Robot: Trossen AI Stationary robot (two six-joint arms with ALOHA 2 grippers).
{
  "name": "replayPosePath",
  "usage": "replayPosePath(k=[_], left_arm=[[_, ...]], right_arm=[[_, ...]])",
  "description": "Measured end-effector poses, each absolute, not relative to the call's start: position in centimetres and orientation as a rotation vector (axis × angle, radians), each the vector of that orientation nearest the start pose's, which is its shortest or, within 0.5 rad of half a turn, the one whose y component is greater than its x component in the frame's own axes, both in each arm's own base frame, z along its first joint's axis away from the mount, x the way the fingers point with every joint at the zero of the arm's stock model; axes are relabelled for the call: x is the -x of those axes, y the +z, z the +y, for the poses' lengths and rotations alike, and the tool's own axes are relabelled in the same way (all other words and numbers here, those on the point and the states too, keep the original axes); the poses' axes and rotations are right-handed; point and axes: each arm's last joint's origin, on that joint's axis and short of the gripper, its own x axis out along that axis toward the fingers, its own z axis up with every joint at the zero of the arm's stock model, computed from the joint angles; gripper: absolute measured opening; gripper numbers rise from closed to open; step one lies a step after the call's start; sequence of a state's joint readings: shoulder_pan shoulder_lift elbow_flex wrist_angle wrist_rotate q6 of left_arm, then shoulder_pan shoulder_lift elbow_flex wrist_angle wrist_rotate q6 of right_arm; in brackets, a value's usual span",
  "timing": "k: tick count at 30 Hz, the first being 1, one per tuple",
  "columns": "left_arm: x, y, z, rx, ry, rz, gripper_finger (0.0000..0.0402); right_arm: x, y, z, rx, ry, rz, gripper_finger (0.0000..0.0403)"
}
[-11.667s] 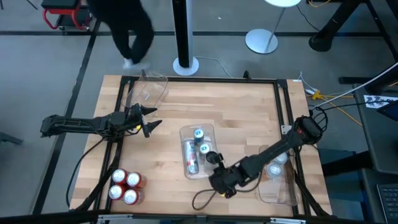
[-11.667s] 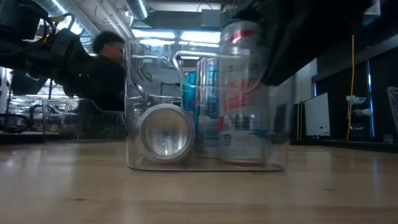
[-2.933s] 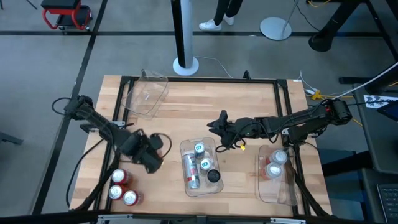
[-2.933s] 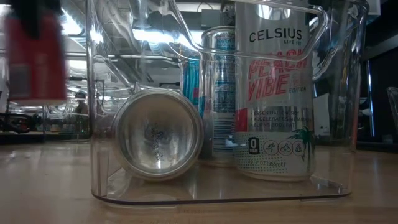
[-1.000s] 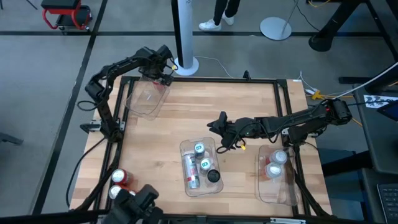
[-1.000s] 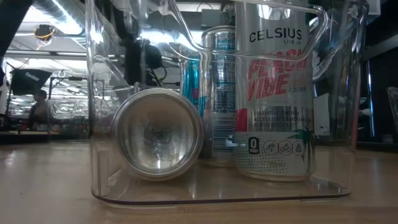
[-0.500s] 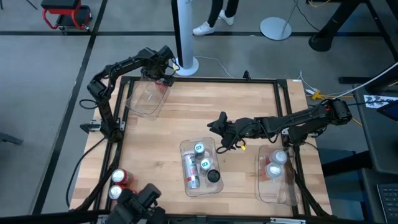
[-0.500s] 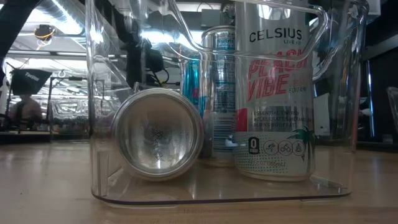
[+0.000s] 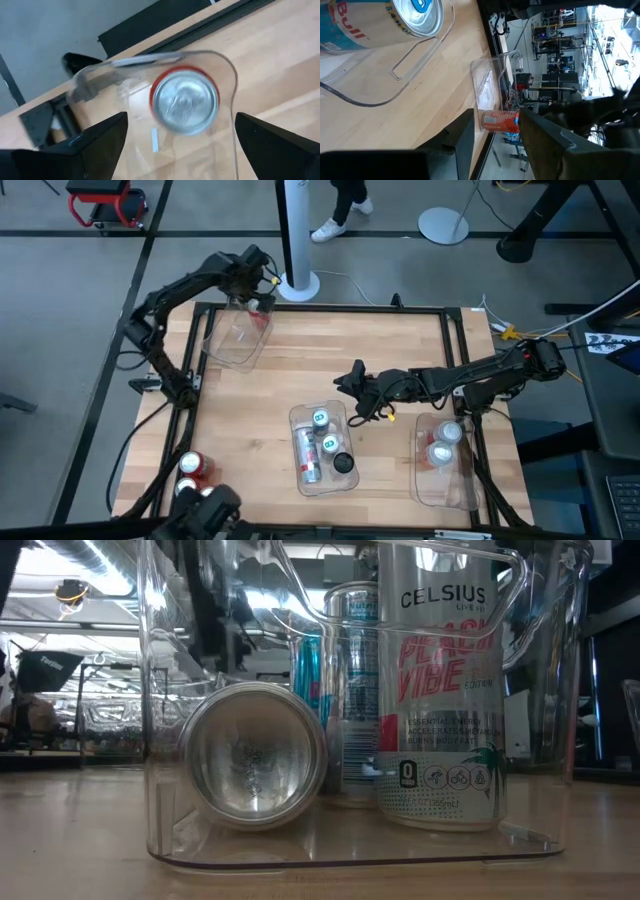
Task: Sort soda cans
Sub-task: Put the top orange soda can into the top transparent bin
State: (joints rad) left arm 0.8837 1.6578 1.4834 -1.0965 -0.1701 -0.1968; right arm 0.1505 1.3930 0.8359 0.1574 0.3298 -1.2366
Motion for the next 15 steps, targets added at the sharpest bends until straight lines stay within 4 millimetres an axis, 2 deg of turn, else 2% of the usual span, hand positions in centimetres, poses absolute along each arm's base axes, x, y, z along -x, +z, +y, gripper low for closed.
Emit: replayPosePath(k=[3, 7, 10, 15], left_arm=[[-19.3, 31.0, 23.7, 0.603, 1.024, 1.137, 0.0356], [-19.3, 33.0, 20.1, 0.549, 0.948, 1.158, 0.0356], [-20.1, 34.2, 16.7, 0.503, 0.866, 1.164, 0.0356], [-21.3, 36.0, 9.8, 0.427, 0.711, 1.135, 0.0356]], right_arm=[[-29.9, 24.8, 3.6, 1.312, 0.088, 0.453, 0.0154], [-29.9, 24.8, 3.6, 1.313, 0.088, 0.453, 0.0154], [-29.9, 24.8, 3.6, 1.313, 0.089, 0.453, 0.0154], [-29.9, 24.8, 3.6, 1.313, 0.089, 0.453, 0.0154]])
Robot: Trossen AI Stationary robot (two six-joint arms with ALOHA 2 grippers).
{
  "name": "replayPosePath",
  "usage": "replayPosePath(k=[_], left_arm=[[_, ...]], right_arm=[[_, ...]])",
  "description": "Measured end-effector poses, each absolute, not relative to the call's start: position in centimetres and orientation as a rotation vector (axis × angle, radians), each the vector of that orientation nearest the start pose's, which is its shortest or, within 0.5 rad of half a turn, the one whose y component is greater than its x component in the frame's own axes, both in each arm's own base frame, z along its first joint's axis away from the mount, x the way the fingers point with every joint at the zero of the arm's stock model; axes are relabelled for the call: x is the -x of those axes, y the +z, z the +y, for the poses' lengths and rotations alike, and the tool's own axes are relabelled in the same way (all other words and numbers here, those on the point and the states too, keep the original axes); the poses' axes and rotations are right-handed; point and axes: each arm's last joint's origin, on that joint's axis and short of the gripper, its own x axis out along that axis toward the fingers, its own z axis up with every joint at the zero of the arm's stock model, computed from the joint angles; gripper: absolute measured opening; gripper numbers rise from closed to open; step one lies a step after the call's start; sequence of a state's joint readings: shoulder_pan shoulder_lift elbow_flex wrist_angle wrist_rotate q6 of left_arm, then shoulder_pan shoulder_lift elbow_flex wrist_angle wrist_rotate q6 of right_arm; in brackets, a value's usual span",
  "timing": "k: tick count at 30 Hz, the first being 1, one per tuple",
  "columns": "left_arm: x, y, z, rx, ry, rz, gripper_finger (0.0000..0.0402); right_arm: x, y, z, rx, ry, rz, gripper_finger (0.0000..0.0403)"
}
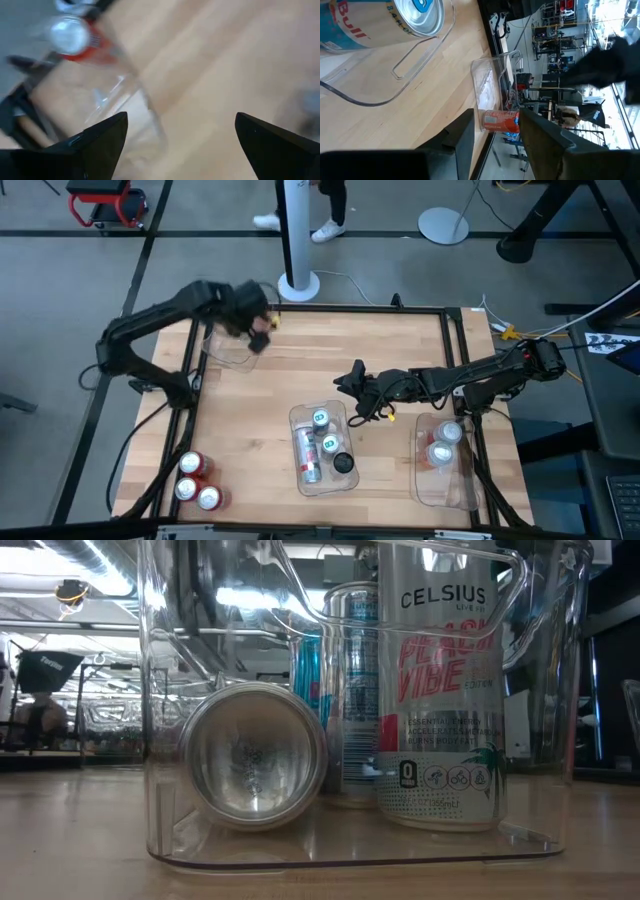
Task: Sort soda cans
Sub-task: Put the top orange soda can into the top transparent bin
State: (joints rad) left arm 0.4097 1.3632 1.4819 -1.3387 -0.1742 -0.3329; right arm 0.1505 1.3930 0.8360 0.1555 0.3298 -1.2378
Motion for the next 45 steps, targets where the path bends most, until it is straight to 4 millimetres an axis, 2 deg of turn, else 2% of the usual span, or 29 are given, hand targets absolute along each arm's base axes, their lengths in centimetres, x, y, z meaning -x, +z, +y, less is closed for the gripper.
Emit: replayPosePath(k=[6, 11, 16, 21, 32, 38, 45], left_arm=[[-22.3, 36.7, 1.8, 0.404, 0.557, 1.093, 0.0356], [-22.9, 36.0, -4.4, 0.424, 0.469, 1.118, 0.0356], [-21.7, 34.9, -9.1, 0.453, 0.511, 1.192, 0.0356], [-20.1, 34.4, -11.4, 0.576, 0.658, 1.209, 0.0356], [-17.5, 34.2, -14.7, 0.743, 0.76, 1.243, 0.0356], [-17.6, 33.0, -16.4, 0.757, 0.809, 1.312, 0.0356], [-18.5, 30.6, -18.7, 0.686, 0.828, 1.506, 0.0356]], right_arm=[[-29.9, 24.8, 3.6, 1.313, 0.089, 0.453, 0.0154], [-29.9, 24.8, 3.6, 1.312, 0.088, 0.452, 0.0154], [-29.9, 24.8, 3.6, 1.312, 0.086, 0.449, 0.0154], [-29.9, 24.8, 3.6, 1.311, 0.086, 0.449, 0.0154], [-29.9, 24.8, 3.6, 1.313, 0.084, 0.446, 0.0154], [-30.0, 25.1, 3.6, 1.339, 0.071, 0.418, 0.0154], [-30.1, 25.3, 3.6, 1.354, 0.062, 0.402, 0.0154]])
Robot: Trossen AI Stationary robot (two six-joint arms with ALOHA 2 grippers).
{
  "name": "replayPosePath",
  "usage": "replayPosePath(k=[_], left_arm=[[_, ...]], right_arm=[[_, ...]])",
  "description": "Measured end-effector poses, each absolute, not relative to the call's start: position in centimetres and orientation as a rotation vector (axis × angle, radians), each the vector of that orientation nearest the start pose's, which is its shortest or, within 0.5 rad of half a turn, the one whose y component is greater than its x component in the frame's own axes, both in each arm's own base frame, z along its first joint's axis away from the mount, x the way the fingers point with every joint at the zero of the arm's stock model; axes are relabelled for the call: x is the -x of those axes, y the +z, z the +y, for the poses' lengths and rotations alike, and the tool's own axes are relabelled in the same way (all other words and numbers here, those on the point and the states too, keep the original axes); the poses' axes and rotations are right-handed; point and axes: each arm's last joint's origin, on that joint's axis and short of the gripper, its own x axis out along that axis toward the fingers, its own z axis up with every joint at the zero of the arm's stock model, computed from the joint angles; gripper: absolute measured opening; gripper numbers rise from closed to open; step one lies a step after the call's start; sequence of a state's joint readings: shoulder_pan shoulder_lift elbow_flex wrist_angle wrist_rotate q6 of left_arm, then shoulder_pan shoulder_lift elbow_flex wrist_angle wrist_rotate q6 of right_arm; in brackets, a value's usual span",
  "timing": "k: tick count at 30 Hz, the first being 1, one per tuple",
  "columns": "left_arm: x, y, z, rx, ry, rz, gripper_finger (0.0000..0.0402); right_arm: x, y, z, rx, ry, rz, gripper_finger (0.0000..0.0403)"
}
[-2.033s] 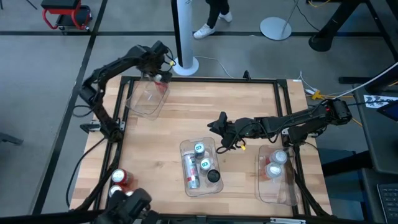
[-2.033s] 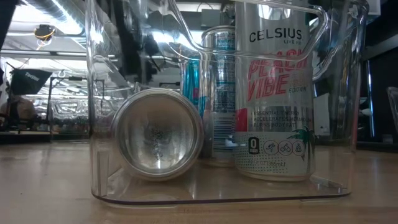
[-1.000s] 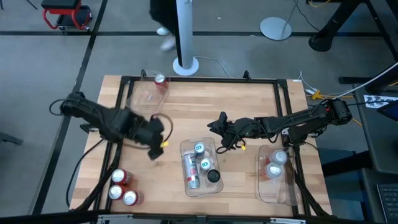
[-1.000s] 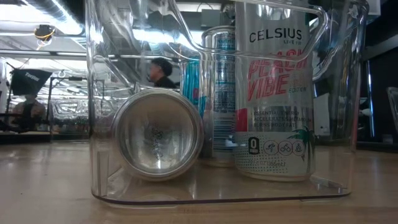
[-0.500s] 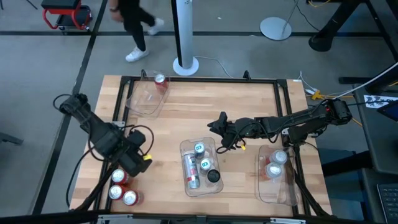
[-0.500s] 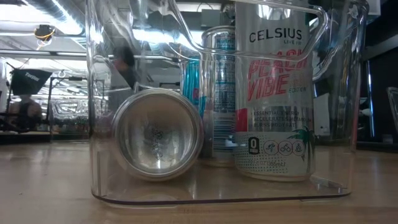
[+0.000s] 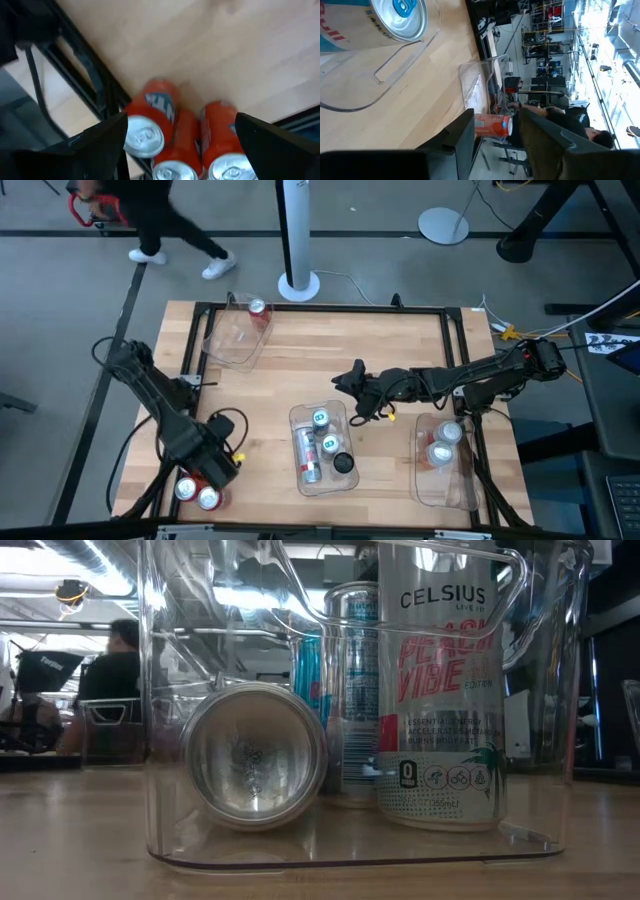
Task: Sort soda cans
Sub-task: Put the top orange soda can into the top transparent bin
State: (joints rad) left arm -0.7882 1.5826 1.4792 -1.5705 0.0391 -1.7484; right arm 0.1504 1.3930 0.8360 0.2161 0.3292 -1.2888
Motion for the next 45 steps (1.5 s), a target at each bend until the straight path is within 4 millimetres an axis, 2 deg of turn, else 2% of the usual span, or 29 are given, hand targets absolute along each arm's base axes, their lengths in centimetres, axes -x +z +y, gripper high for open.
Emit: replayPosePath(k=[8, 15, 22, 28, 34, 40, 45], left_arm=[[-17.9, 29.4, -20.6, 0.722, 0.904, 1.638, 0.0356], [-16.4, 28.9, -21.7, 0.722, 0.96, 1.645, 0.0356], [-15.1, 25.7, -21.3, 0.61, 1.023, 1.723, 0.0356], [-15.6, 24.7, -21.4, 0.625, 0.971, 1.715, 0.0356], [-15.2, 23.5, -20.9, 0.573, 0.981, 1.728, 0.0356], [-15.2, 21.5, -20.9, 0.594, 0.933, 1.735, 0.0356], [-15.0, 20.9, -20.7, 0.595, 0.922, 1.751, 0.0357]], right_arm=[[-30.1, 25.3, 3.6, 1.354, 0.062, 0.402, 0.0154], [-30.1, 25.3, 3.6, 1.354, 0.062, 0.402, 0.0154], [-30.1, 25.3, 3.6, 1.354, 0.062, 0.402, 0.0154], [-30.1, 25.3, 3.6, 1.354, 0.062, 0.401, 0.0154], [-30.1, 25.3, 3.6, 1.352, 0.071, 0.396, 0.0154], [-30.1, 25.3, 3.7, 1.35, 0.085, 0.383, 0.0154], [-30.1, 25.3, 3.7, 1.349, 0.085, 0.383, 0.0154]])
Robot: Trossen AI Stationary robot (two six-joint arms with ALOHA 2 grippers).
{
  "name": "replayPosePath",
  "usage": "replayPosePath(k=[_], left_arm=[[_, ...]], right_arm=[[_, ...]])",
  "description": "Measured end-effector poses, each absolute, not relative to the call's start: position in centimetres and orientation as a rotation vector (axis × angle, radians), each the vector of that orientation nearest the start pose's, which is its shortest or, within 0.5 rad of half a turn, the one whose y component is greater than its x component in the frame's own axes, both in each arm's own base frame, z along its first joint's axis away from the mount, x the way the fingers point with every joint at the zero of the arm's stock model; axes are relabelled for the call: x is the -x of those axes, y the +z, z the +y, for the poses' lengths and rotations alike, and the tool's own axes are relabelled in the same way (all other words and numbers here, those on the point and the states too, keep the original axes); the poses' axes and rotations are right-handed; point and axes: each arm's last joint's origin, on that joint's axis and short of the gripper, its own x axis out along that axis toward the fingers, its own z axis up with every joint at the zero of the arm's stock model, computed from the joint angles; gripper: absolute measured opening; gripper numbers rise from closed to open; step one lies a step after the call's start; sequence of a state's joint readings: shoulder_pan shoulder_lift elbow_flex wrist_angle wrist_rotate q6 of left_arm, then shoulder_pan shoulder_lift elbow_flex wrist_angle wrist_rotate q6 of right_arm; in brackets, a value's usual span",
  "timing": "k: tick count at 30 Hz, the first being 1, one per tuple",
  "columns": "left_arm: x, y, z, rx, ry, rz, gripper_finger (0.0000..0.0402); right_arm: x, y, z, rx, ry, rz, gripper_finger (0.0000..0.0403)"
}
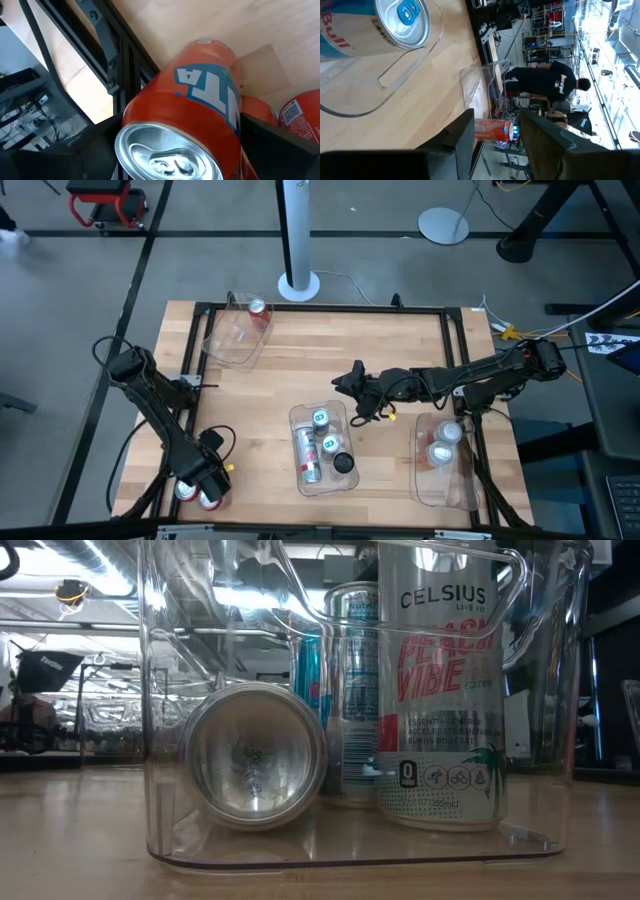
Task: Sort soda cans
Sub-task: Put the top orange soda can into the top transparent bin
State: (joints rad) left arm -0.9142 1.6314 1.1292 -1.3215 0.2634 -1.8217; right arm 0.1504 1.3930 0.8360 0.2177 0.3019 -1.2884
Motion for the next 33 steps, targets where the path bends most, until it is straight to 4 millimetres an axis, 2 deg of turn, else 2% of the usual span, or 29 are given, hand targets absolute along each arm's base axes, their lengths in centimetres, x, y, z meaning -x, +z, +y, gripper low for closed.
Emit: replayPosePath(k=[5, 12, 20, 26, 33], left_arm=[[-15.0, 20.8, -20.7, 0.583, 0.91, 1.752, 0.0355], [-15.0, 20.8, -20.6, 0.561, 0.906, 1.747, 0.0317], [-15.4, 21.2, -19.7, 0.526, 0.911, 1.745, 0.0316], [-16.7, 23.2, -18.6, 0.558, 0.842, 1.599, 0.0314], [-17.6, 26.4, -15.4, 0.502, 0.895, 1.517, 0.0312]], right_arm=[[-30.1, 25.3, 3.7, 1.35, 0.085, 0.383, 0.0154], [-30.1, 25.3, 3.7, 1.349, 0.085, 0.383, 0.0154], [-30.1, 25.3, 3.7, 1.349, 0.084, 0.382, 0.0154], [-30.1, 25.3, 3.7, 1.349, 0.085, 0.384, 0.0154], [-30.1, 25.3, 3.7, 1.347, 0.085, 0.384, 0.0154]])
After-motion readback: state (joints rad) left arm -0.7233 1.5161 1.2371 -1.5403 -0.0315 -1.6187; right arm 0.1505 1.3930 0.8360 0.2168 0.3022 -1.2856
